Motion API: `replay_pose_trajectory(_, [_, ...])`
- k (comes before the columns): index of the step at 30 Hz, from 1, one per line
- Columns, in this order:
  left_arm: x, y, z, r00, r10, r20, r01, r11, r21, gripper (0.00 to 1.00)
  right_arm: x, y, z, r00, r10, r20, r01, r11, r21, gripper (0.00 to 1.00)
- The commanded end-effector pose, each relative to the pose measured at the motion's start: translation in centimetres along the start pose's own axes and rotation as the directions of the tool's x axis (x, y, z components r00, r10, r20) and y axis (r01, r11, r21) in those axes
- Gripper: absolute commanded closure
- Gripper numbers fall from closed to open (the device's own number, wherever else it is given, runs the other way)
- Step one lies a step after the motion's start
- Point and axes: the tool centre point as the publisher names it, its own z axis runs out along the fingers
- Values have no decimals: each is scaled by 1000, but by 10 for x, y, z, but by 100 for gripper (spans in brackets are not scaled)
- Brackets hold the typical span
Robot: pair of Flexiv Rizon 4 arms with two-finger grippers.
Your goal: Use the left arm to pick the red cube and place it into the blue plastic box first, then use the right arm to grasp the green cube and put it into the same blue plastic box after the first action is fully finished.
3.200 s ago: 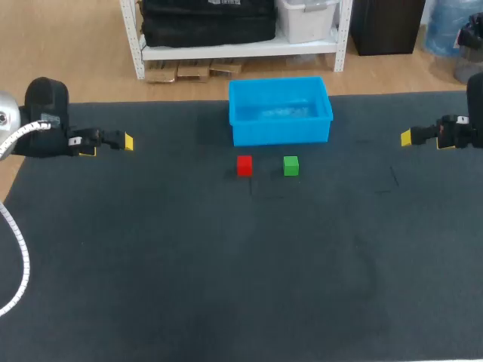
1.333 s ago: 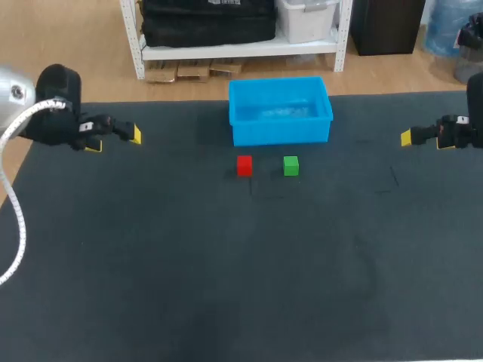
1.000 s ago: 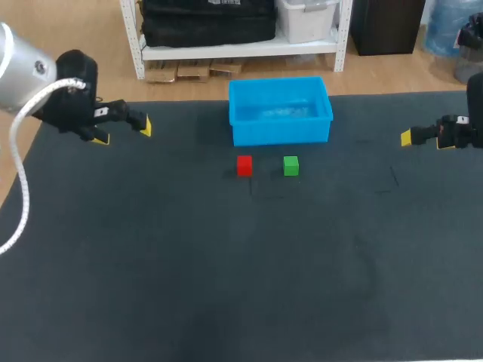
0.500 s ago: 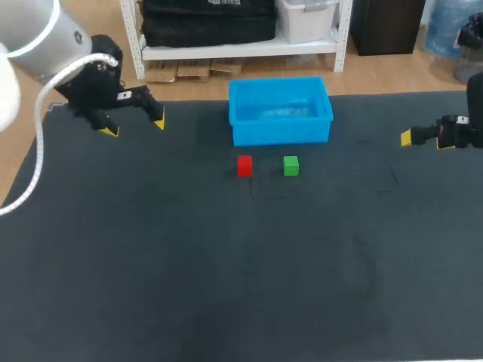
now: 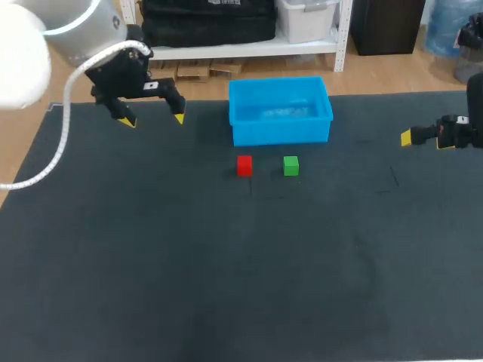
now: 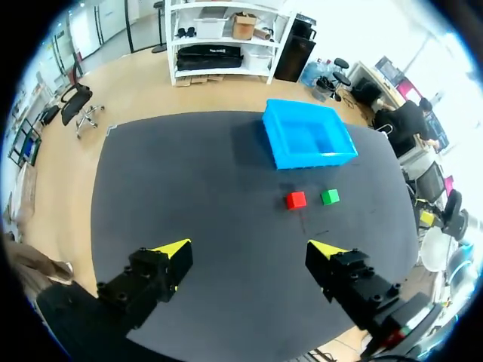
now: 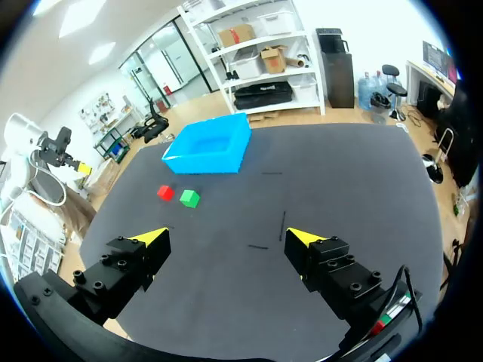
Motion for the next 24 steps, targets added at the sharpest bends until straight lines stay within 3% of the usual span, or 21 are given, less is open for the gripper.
replay_pose_trajectory(1, [-13, -10, 5, 999, 8, -41, -11, 998, -69, 0, 0, 0, 0, 1000, 0, -1, 0, 1000, 2, 0])
replay_pose_trajectory(24, [-49, -49, 17, 994, -4, -107, -12, 989, -149, 0, 0, 0, 0, 1000, 0, -1, 0, 1000, 2, 0])
